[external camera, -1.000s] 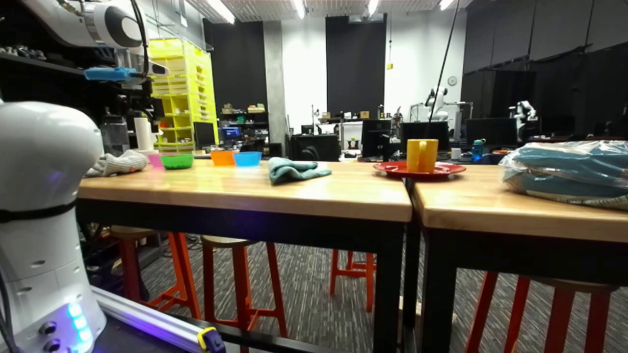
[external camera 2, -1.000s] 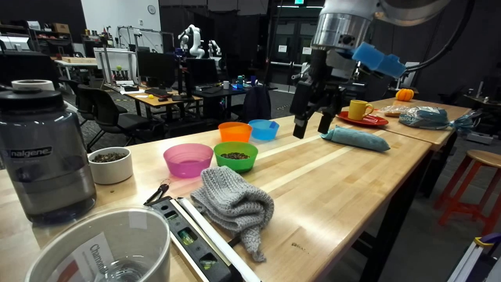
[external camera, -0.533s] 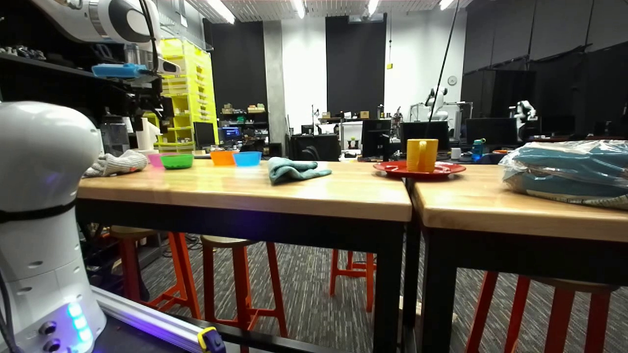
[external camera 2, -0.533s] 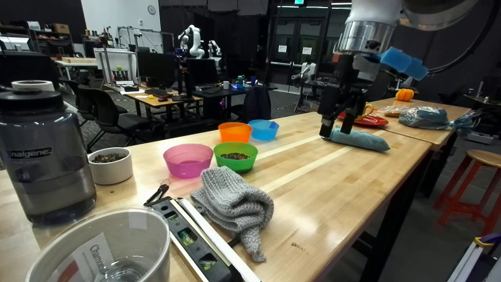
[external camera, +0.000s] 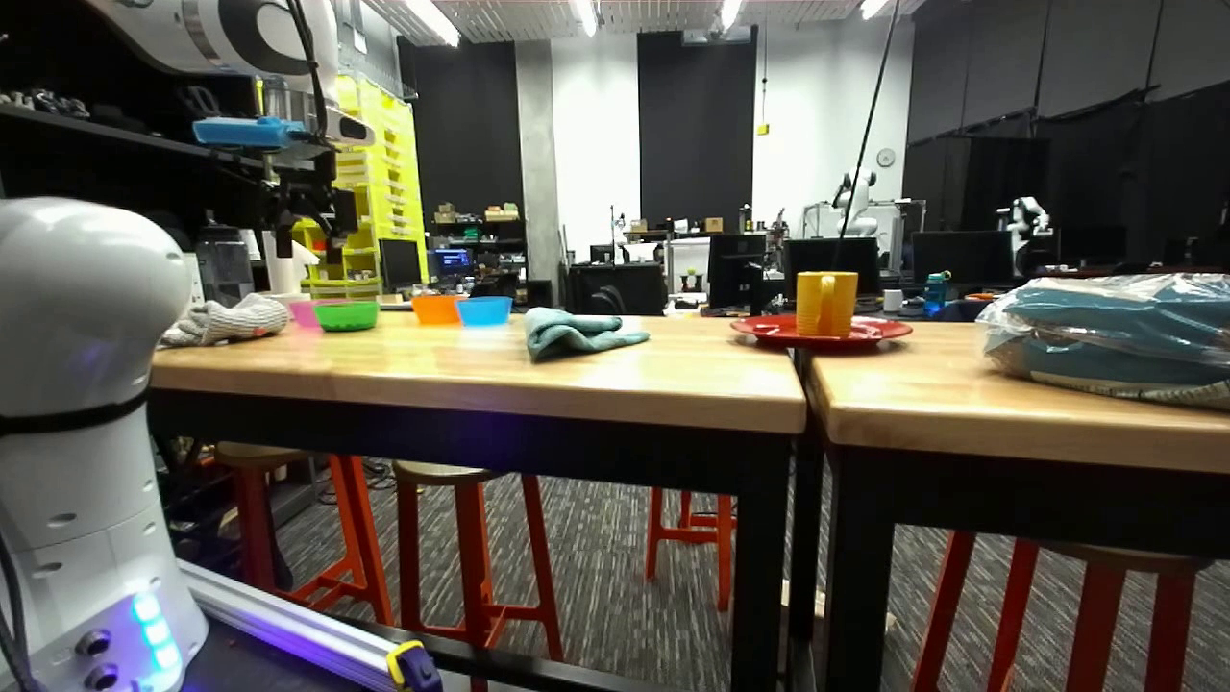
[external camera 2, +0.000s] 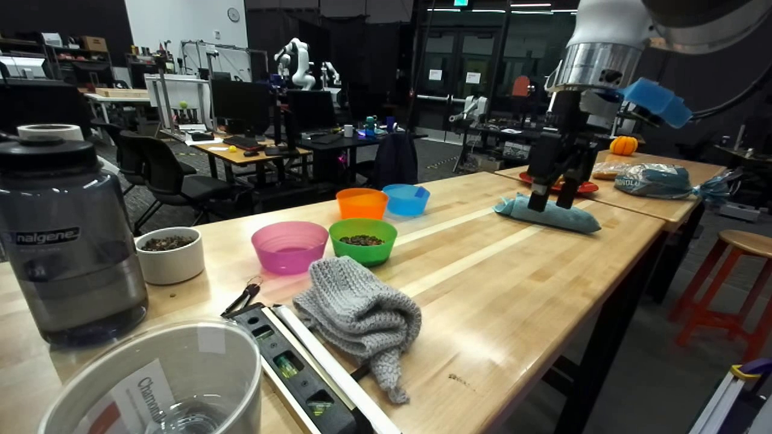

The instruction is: Fold the grey cotton cloth

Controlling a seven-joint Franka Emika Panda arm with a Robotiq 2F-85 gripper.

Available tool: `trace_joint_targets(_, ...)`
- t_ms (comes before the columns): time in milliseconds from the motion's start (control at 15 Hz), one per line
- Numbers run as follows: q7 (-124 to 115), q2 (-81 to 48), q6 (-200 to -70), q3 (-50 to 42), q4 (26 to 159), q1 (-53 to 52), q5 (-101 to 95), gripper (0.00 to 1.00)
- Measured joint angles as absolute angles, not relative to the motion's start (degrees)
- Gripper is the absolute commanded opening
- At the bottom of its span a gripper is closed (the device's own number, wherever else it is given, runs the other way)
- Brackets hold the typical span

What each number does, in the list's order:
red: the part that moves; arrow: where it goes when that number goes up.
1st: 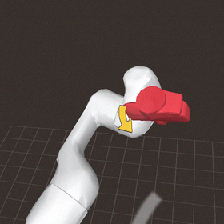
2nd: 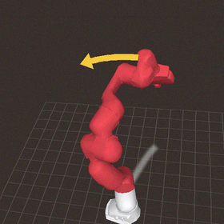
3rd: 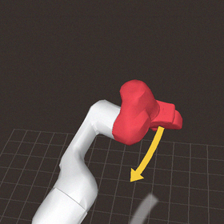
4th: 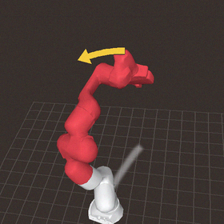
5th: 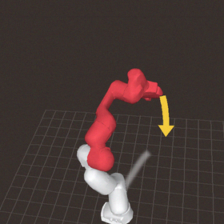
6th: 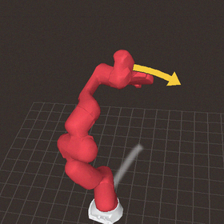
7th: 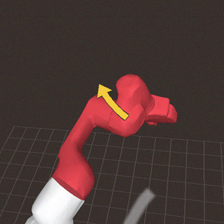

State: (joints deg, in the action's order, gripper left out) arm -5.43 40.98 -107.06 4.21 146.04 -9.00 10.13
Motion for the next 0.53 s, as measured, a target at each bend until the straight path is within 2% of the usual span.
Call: trace_joint_targets(533, -1.4, 44.2, -106.0, -0.2, 148.1, -5.2, 10.1, 1.0)
